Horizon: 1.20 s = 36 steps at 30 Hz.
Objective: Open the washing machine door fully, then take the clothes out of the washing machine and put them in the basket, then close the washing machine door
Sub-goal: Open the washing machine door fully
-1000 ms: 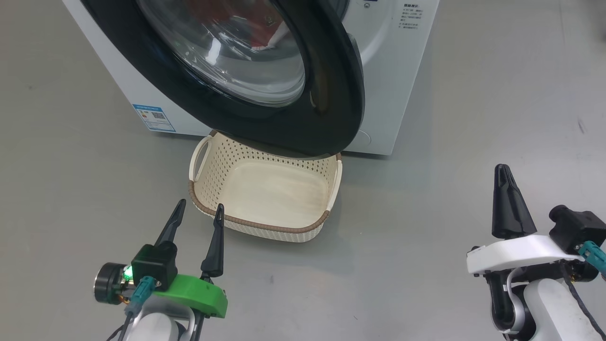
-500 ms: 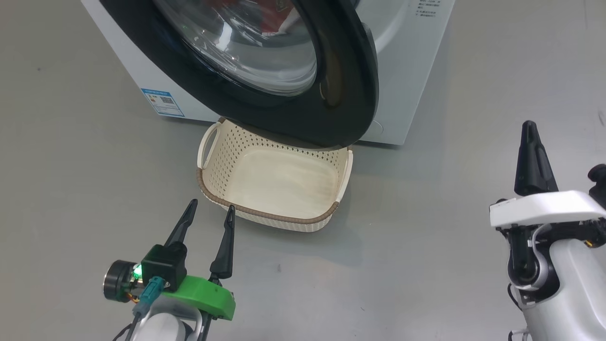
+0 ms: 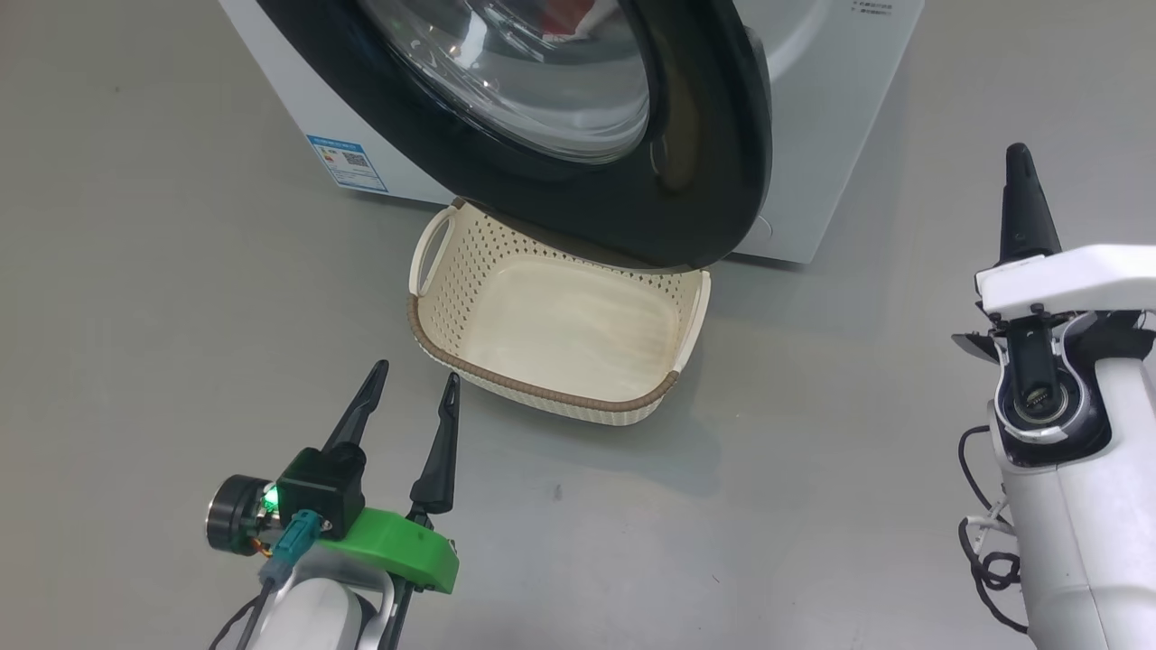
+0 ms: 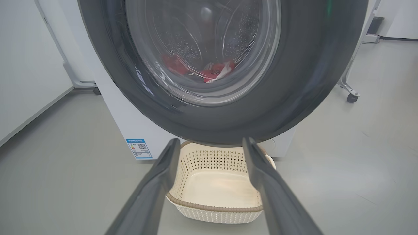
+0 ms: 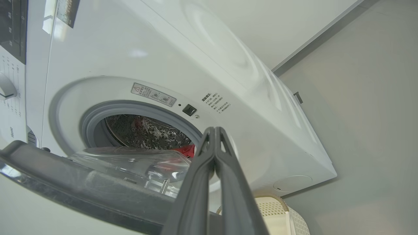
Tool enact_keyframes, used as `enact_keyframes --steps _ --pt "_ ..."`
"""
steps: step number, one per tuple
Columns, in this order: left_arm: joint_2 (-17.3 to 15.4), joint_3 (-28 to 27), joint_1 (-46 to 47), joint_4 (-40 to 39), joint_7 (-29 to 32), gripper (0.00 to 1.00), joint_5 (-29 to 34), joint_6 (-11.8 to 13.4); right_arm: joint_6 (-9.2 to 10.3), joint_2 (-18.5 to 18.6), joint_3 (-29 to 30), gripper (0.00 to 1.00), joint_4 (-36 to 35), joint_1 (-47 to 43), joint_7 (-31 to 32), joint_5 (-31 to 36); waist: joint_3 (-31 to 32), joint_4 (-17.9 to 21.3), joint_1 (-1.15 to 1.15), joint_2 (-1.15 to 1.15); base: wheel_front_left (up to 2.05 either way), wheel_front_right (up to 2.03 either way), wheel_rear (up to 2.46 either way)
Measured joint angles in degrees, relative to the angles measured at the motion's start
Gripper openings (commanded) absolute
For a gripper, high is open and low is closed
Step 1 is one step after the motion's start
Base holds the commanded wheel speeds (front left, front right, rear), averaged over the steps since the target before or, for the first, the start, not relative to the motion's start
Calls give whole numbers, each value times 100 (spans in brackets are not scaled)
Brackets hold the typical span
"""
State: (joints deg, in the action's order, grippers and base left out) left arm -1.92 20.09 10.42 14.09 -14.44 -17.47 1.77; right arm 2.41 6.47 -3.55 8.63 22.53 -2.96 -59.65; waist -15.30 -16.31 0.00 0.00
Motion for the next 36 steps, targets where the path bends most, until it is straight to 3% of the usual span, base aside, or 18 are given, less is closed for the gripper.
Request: enact_keyframes --steps 17,36 --pt "-1 56 83 1 0 100 -118 20 30 -159 343 0 846 1096 1285 -1693 -159 -323 0 0 0 0 0" --pt "0 158 86 19 0 100 -168 54 192 -257 435 0 1486 1628 2406 -3062 -132 -526 0 0 0 0 0"
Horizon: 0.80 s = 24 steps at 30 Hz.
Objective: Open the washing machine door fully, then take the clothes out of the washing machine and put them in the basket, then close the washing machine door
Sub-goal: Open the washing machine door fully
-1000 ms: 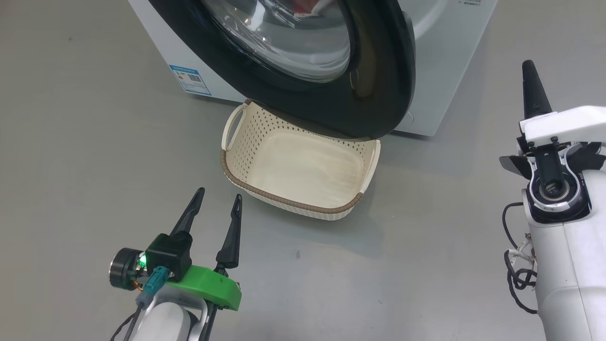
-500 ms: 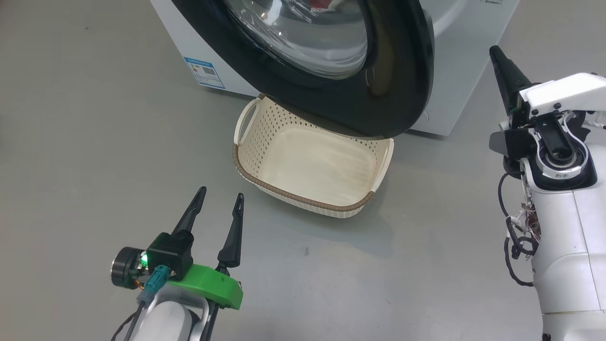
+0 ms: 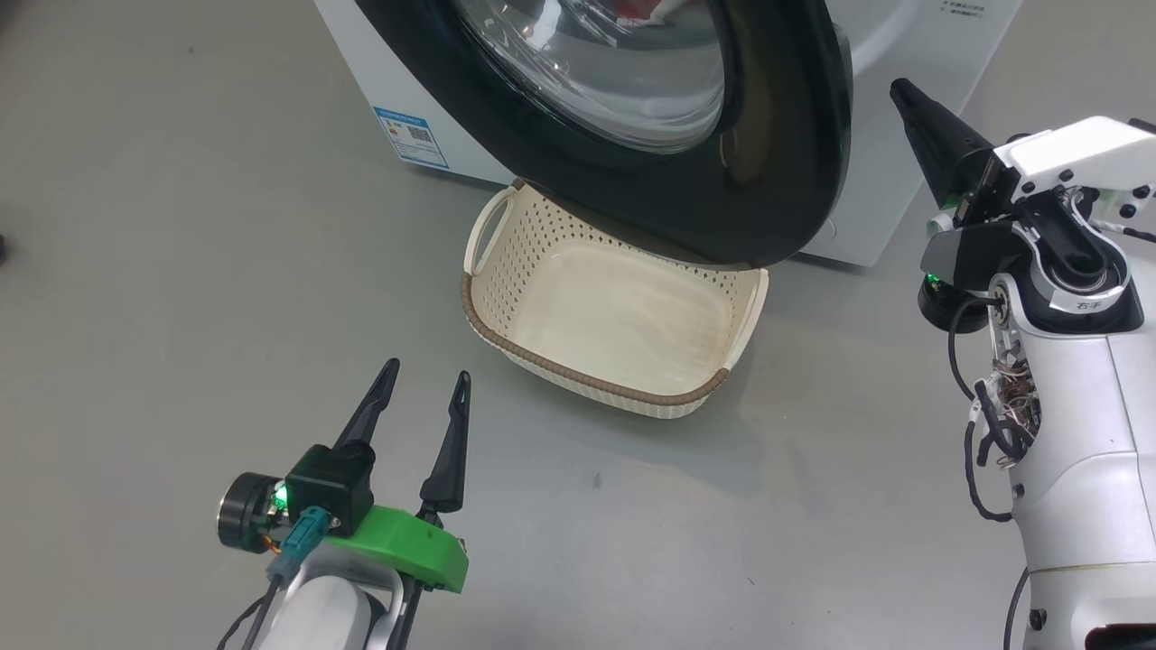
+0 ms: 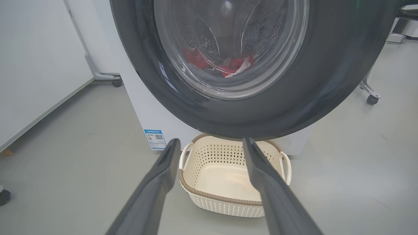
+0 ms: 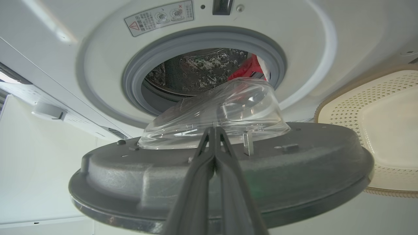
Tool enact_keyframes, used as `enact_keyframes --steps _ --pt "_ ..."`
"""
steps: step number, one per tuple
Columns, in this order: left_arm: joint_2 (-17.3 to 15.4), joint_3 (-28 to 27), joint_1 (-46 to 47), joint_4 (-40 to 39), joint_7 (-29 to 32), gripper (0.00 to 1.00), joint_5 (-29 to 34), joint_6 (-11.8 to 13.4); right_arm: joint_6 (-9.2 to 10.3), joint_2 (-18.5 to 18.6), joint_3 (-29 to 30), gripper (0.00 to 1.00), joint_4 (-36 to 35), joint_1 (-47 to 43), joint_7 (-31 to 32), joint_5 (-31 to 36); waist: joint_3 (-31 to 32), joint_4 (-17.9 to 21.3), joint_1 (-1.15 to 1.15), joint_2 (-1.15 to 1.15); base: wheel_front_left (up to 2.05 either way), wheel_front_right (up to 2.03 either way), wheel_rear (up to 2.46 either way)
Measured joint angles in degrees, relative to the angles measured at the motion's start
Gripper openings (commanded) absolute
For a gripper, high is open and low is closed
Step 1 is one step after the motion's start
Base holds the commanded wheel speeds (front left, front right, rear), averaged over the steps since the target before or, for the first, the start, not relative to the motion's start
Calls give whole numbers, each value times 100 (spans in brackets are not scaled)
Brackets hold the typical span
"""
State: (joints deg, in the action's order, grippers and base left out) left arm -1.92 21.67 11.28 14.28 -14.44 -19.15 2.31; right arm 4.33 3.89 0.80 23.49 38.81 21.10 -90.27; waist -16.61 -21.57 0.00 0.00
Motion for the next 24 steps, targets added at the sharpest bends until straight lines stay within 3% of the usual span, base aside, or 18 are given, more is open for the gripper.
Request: enact_keyframes --steps 24 --pt "0 7 18 -4 0 100 -51 43 172 25 -409 0 386 241 743 -443 -56 -84 0 0 0 0 0"
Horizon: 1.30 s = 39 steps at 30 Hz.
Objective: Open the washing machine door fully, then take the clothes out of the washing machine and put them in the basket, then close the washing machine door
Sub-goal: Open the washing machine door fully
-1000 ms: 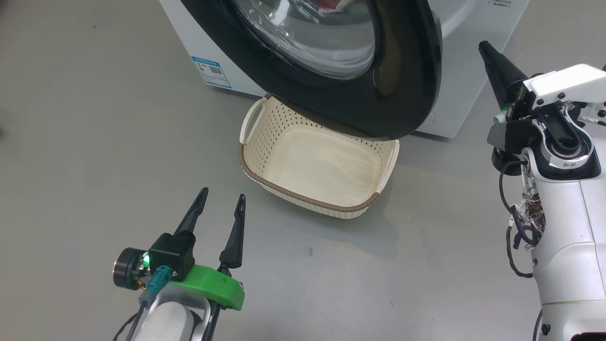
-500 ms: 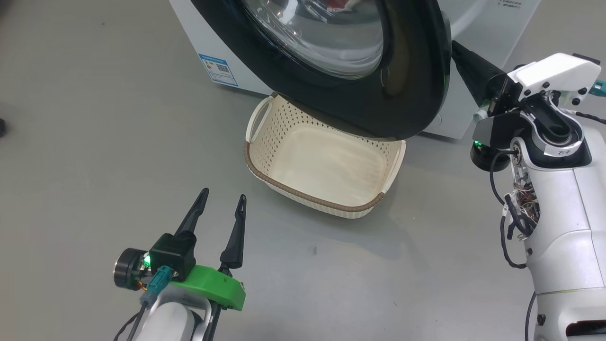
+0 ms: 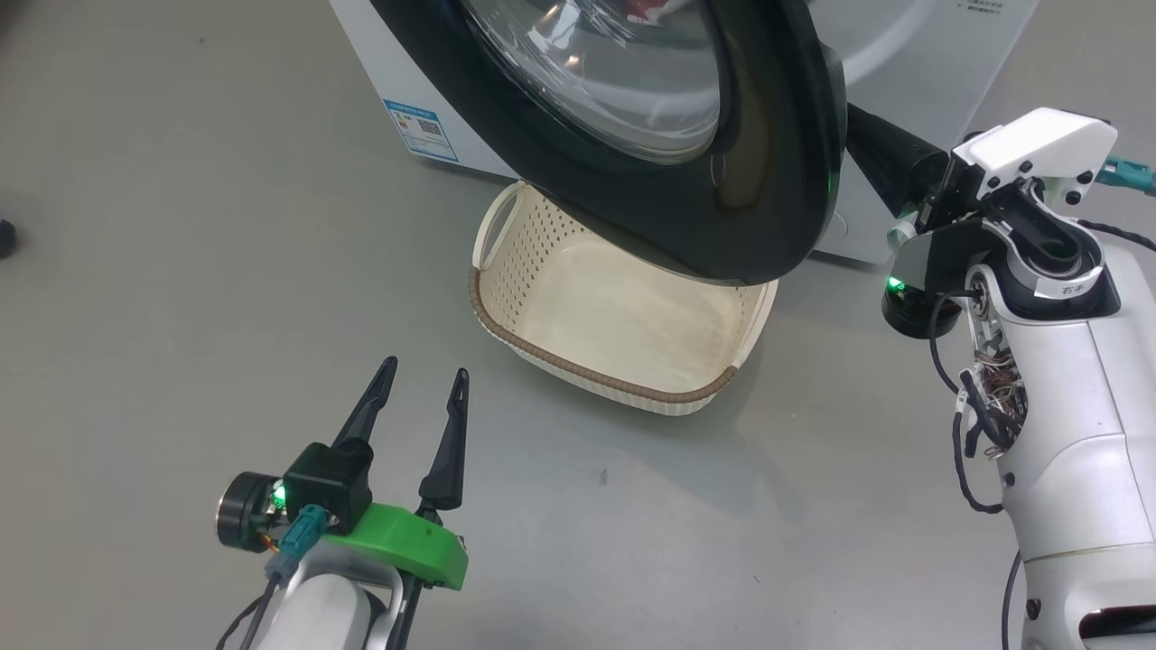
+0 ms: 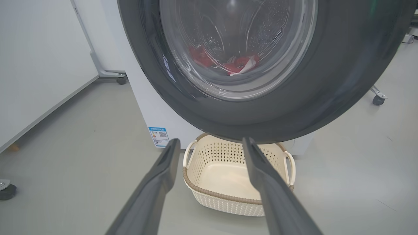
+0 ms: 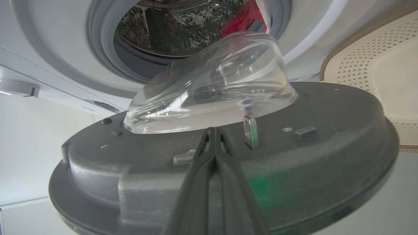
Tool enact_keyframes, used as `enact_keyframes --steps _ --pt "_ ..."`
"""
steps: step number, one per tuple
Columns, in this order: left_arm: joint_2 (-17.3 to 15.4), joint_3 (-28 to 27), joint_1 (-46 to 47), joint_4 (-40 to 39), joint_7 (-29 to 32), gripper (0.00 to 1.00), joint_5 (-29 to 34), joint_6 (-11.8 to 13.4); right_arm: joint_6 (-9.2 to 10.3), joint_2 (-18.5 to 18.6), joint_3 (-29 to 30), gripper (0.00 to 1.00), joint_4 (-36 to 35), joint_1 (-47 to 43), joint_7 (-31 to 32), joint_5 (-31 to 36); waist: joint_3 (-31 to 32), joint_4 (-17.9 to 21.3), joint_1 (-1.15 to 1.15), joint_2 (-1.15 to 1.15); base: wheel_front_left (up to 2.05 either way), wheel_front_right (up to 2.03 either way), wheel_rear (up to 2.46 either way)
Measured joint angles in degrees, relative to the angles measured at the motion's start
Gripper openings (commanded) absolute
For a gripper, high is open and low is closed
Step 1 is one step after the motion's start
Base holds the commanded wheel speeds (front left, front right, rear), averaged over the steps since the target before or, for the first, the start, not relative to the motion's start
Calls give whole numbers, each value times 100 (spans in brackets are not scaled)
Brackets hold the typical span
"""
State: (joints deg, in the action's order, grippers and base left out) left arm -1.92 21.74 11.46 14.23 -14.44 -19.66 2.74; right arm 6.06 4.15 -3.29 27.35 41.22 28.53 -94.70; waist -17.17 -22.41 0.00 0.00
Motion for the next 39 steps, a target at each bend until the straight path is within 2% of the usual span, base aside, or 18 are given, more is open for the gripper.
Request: enact_keyframes --steps 14,39 --pt "0 -3 1 58 0 100 2 7 -4 8 -312 0 88 -172 252 -148 182 26 0 0 0 0 0" --pt "0 15 -15 104 0 100 10 7 0 -8 -1590 0 -380 -912 470 -1145 443 20 0 0 0 0 0"
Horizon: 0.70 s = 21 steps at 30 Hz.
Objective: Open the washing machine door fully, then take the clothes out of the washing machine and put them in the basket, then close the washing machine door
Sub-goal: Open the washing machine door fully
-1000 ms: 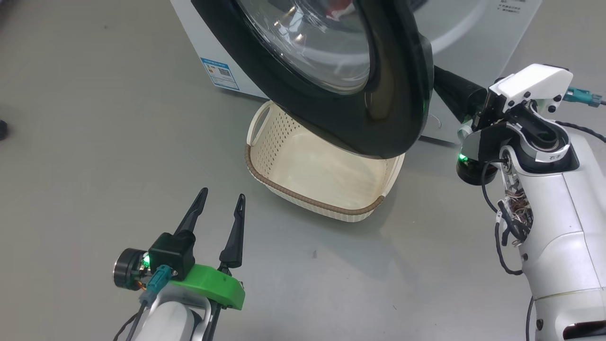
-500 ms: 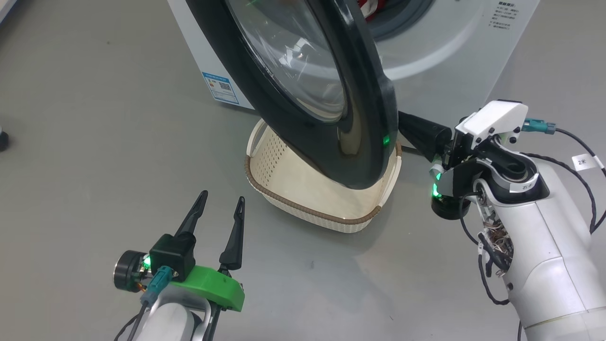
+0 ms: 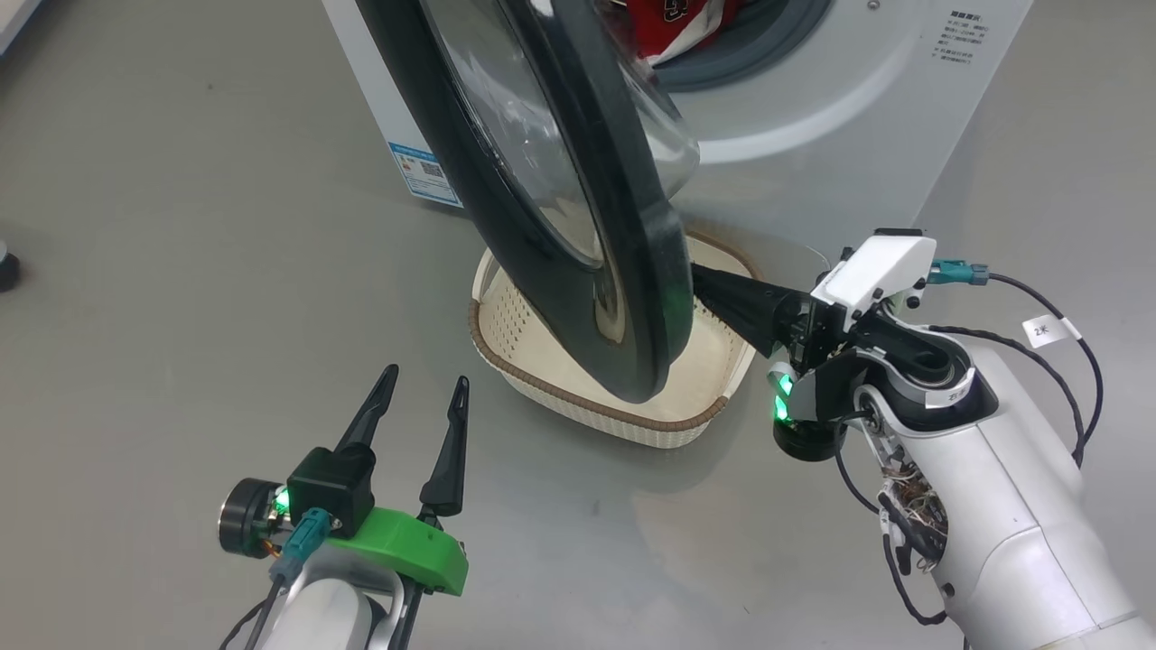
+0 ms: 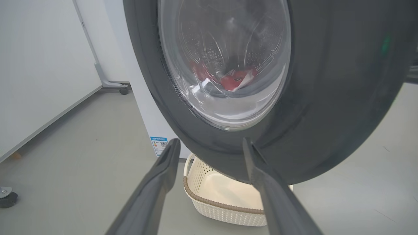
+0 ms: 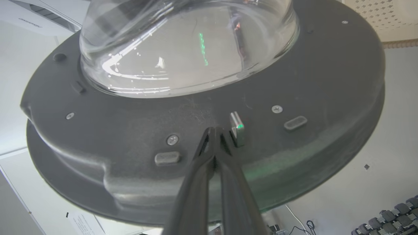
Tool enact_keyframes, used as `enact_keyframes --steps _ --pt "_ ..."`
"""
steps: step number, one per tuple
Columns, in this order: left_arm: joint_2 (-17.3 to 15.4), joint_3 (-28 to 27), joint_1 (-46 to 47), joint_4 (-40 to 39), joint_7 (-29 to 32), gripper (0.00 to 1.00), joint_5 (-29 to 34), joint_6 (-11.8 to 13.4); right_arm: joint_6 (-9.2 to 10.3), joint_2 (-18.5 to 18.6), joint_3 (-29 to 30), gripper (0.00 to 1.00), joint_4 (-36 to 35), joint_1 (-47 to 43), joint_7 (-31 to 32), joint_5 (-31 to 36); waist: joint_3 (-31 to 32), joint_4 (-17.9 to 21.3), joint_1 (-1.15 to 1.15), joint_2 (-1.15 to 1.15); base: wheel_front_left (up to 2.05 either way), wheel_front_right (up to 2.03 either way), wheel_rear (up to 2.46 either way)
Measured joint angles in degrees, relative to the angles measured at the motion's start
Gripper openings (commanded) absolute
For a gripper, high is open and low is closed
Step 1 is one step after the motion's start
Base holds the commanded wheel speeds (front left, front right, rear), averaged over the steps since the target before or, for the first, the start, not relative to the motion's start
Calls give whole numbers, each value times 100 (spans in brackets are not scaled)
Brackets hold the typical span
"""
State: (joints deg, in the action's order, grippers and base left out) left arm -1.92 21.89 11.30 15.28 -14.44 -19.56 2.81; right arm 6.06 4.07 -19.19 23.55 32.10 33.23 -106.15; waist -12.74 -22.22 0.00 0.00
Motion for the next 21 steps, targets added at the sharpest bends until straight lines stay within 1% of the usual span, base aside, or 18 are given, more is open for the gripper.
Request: enact_keyframes --steps 15,21 --pt "0 14 -10 -2 0 100 35 0 12 1 -1063 0 -542 -185 -31 -143 50 -100 0 0 0 0 0" --pt "0 18 -15 -3 0 100 42 0 14 -2 -1329 0 -670 -247 -143 -259 72 -138 0 0 0 0 0"
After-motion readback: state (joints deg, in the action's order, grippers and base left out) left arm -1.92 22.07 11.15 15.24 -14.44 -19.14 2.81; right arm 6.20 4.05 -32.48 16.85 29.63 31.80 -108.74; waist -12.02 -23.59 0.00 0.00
